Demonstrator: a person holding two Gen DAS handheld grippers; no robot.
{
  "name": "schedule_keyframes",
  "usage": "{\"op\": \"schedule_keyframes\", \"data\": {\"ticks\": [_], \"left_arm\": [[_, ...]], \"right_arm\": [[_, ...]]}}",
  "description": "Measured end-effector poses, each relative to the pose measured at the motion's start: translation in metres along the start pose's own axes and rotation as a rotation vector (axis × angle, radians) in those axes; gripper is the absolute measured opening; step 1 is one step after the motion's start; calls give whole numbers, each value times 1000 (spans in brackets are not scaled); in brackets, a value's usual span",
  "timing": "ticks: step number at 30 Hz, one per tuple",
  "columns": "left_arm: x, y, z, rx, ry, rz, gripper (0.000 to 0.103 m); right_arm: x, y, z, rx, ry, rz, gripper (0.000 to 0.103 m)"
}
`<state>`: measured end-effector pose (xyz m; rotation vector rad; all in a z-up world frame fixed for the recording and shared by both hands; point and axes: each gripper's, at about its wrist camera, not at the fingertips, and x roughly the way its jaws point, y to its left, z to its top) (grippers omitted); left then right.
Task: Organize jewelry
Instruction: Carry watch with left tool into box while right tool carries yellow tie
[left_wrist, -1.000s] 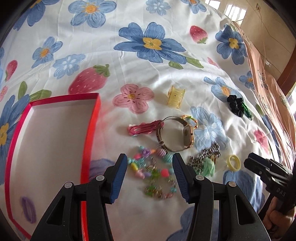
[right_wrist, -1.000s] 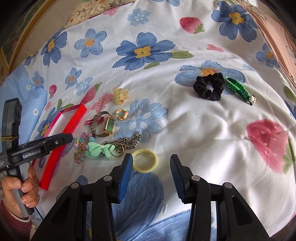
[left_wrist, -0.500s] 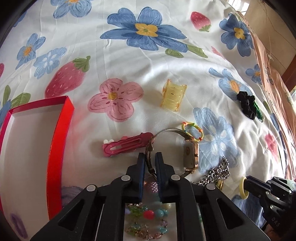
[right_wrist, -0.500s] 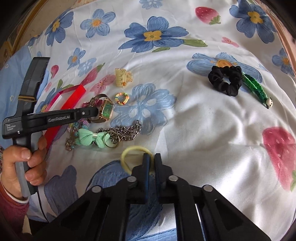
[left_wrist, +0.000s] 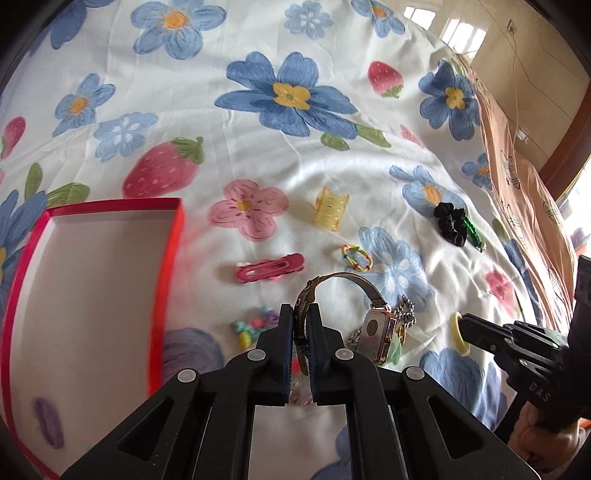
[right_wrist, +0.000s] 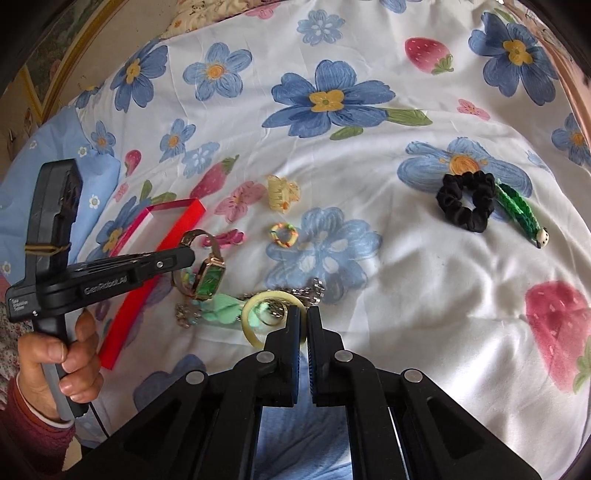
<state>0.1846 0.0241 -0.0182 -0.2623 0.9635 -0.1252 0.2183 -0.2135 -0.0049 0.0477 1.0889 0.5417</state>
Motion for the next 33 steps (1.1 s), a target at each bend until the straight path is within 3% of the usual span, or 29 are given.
{"op": "schedule_keyframes", "data": {"ticks": [15,26,33], "left_arm": [[-83,79,-38,-136,-62,62,6],[-108,125,-46,-221,-87,133,6],[-101,147,-42,-254,-72,177,6]], "right_arm": [[24,78,17,-90,14,103,3],[51,146,28,-188,39,210,3],[72,180,33,-244,60,249,3]]}}
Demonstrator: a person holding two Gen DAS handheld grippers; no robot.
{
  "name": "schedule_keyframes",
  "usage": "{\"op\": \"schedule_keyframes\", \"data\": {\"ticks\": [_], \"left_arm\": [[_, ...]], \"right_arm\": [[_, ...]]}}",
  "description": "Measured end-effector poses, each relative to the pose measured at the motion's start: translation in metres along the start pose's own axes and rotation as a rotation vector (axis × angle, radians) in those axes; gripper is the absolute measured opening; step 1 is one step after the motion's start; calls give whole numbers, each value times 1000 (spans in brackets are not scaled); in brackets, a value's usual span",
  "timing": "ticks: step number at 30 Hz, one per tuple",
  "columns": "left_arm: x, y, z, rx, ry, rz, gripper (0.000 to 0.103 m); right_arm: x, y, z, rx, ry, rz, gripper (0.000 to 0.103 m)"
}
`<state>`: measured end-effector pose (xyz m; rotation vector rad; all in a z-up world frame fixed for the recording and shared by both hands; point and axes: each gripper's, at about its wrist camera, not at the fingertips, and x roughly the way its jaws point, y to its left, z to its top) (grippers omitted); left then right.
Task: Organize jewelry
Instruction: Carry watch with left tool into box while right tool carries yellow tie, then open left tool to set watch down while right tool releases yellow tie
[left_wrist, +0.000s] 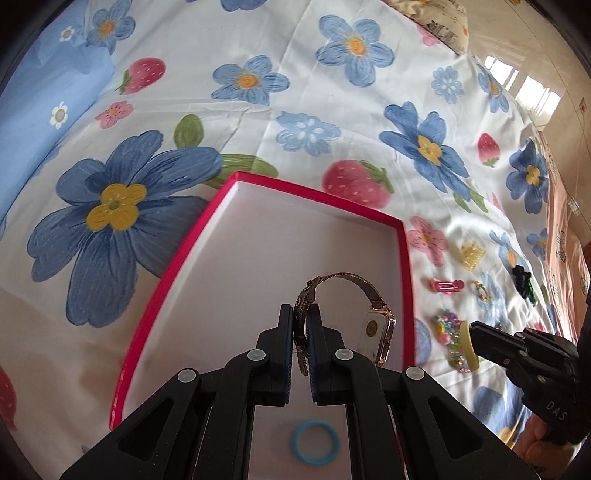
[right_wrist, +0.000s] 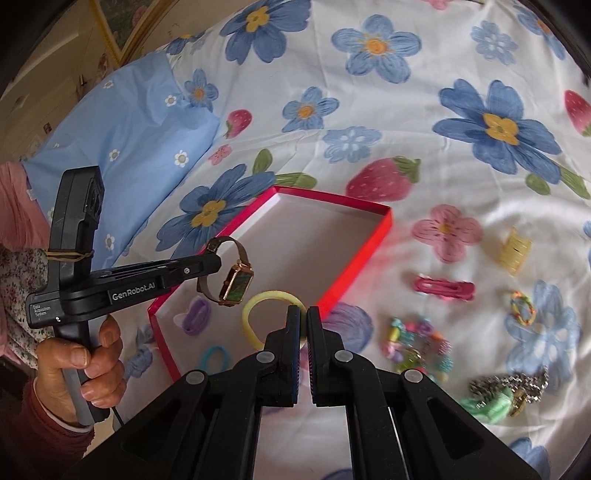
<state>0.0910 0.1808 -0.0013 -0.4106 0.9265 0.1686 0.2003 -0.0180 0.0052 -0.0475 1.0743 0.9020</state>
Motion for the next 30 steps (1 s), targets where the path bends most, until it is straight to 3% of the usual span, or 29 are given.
{"op": "schedule_keyframes", "data": {"ticks": [9,17,30], "left_arm": [[38,29,17,-32,56,62,6],[65,39,19,-29,103,91,6],[76,39,17,-20,125,118,6]], "right_arm": [[45,20,20,-58,50,25,3],[89,35,19,-125,151,14,3],[110,38,15,-180,225,-24,8]]}}
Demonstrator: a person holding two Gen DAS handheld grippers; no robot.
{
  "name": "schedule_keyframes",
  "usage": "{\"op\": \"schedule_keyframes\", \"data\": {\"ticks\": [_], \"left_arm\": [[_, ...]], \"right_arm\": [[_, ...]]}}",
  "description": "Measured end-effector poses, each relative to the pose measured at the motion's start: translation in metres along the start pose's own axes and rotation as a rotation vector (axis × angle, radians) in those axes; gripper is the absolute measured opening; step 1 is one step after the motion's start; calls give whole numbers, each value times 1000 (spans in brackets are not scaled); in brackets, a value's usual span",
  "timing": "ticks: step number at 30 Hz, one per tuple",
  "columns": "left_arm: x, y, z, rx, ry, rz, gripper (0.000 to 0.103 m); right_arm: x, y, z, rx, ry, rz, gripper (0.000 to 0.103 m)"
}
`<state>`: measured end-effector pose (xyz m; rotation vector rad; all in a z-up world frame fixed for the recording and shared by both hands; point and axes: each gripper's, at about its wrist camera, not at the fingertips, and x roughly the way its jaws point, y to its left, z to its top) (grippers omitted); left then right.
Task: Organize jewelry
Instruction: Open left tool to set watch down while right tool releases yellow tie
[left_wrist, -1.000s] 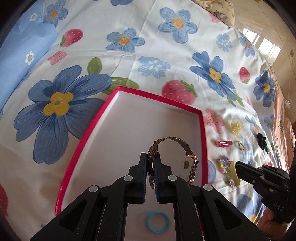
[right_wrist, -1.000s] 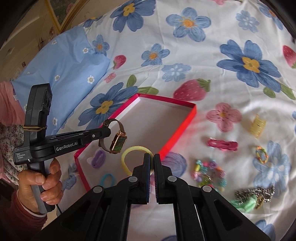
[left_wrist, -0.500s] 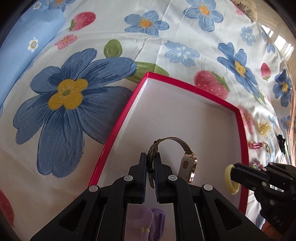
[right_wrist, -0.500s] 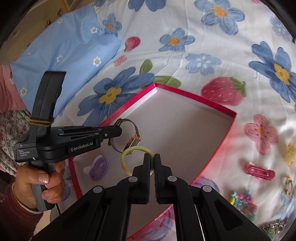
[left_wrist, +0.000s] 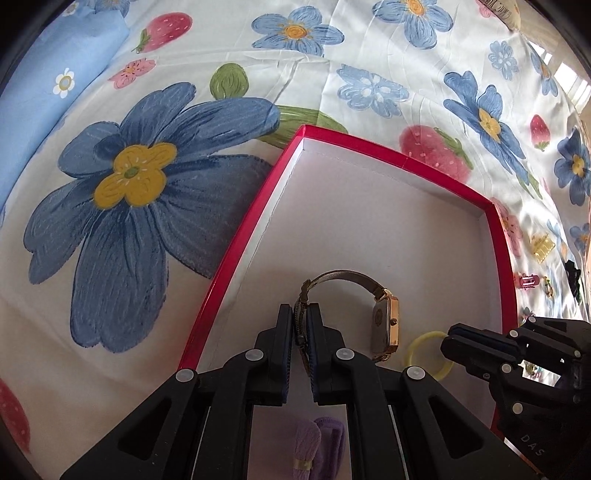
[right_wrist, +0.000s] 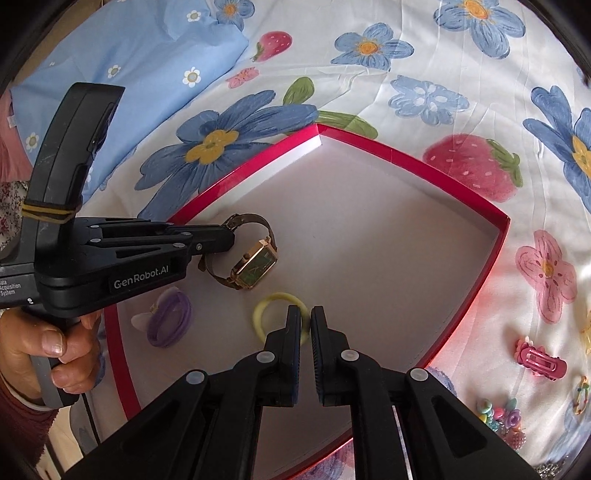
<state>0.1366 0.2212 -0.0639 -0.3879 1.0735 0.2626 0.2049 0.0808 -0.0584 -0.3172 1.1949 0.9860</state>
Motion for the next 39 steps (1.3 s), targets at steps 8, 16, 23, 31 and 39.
{"op": "schedule_keyframes", "data": {"ticks": [8,16,23,31,39], "left_arm": [[-10,1,-4,-15,-6,12,20],[-50,-7,-13,-28,-100,-22,22],[-73,-38,-23,32,-124,-83,23],[-78,-77,-25,143,-111,-143,23],[-70,-105,-21,218,-90,-164,23]], "right_arm": [[-10,-5,-4,40,-30,26,17],[-52,-22,-23,132,-129,36,25],[-88,-53,-51,232,-182,2,32],[-122,-91,-76,317,-226,-64,33],[-143,-129,-94,396,-264,-114,34]]}}
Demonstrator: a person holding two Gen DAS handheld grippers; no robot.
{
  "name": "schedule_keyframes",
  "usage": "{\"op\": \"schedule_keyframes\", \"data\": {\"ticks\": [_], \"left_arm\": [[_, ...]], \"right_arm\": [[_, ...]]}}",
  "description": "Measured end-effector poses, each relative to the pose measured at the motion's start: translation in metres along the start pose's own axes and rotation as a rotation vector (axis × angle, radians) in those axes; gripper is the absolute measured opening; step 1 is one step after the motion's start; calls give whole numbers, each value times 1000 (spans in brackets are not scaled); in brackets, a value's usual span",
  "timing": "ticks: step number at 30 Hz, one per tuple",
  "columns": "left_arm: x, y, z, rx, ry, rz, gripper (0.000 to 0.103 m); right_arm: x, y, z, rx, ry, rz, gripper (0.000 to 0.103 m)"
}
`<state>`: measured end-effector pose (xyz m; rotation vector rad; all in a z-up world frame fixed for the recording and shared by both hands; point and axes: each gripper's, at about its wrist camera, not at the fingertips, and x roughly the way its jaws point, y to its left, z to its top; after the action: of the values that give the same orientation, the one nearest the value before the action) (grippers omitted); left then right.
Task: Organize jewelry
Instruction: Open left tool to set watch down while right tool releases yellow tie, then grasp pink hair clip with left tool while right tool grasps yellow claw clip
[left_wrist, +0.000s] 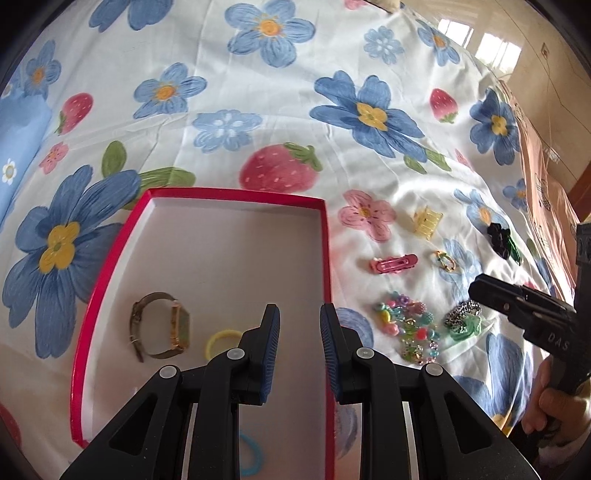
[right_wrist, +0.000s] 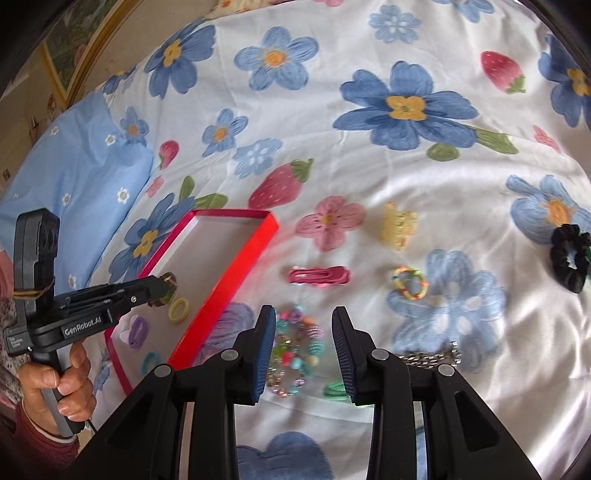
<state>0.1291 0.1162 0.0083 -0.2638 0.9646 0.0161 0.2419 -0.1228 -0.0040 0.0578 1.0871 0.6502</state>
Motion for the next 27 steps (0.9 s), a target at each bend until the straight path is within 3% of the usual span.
{"op": "schedule_keyframes", "data": {"ticks": [10,19,27], "left_arm": [[17,-25,10,63,20,-22,28],[38,-48,20,152,36,-59,51],[77,-72,41,274,90,-87,52]], "right_arm": [[-6,-23,6,39,-24,-20,34],[1,-41,17,65,-35,-38,34],[21,-63,38,106,-41,-52,34]]}}
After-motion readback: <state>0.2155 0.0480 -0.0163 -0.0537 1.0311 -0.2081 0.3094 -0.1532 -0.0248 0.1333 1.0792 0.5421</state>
